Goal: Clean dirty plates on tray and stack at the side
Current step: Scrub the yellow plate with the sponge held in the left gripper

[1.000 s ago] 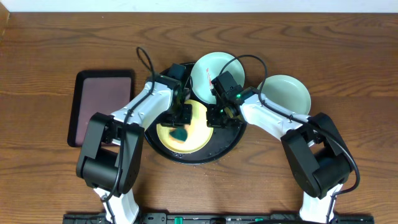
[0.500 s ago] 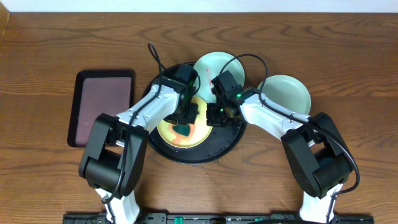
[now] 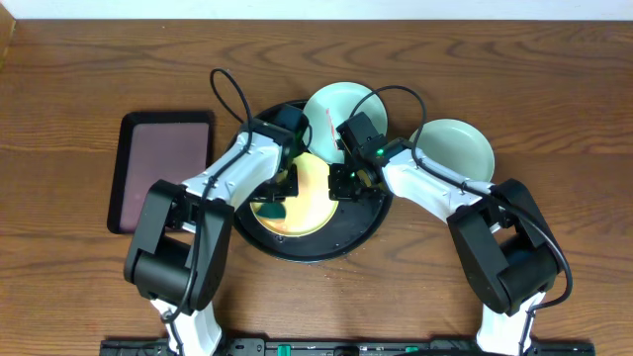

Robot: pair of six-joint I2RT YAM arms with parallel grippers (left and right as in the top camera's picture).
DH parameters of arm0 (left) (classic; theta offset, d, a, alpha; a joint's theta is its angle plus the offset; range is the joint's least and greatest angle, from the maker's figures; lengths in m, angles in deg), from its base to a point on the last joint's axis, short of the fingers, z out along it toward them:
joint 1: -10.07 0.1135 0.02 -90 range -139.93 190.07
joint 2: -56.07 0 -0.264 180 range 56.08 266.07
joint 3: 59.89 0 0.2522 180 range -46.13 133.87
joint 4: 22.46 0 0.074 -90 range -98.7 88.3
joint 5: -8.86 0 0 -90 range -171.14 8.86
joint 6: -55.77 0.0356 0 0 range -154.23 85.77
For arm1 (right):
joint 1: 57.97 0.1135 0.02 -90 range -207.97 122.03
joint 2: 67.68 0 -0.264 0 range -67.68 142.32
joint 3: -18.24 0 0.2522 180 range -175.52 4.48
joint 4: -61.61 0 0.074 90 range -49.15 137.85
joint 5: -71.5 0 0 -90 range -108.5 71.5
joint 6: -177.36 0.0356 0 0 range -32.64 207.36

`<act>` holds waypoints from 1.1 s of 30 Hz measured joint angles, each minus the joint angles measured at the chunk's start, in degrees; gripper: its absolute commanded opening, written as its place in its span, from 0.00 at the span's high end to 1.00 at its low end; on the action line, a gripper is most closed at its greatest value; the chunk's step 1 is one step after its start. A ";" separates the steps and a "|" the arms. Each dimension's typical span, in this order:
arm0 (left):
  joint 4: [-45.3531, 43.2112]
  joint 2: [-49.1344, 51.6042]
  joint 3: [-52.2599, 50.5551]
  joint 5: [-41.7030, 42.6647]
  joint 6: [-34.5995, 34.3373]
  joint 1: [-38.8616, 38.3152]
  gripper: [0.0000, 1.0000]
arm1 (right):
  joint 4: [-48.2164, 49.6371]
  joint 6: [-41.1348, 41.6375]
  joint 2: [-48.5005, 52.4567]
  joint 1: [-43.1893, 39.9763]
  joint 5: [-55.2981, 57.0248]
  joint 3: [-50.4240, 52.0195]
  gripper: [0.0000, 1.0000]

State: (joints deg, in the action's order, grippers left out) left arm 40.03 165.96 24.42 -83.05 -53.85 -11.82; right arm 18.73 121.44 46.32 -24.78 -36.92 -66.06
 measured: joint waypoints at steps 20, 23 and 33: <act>-12.17 -0.02 -0.81 4.15 4.20 -1.40 0.93 | 0.02 0.04 0.00 -0.81 0.28 0.00 0.99; -12.33 -0.02 -0.68 -3.39 -3.19 -1.90 0.93 | 0.02 0.04 0.00 -0.81 0.26 0.00 0.99; -2.29 0.00 0.17 -6.14 -9.14 -0.98 0.93 | 0.00 0.02 0.00 -0.79 0.11 0.00 0.99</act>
State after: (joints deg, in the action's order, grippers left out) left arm 37.74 165.96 24.59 -89.20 -62.99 -12.80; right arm 18.73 121.46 46.32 -25.56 -36.81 -66.06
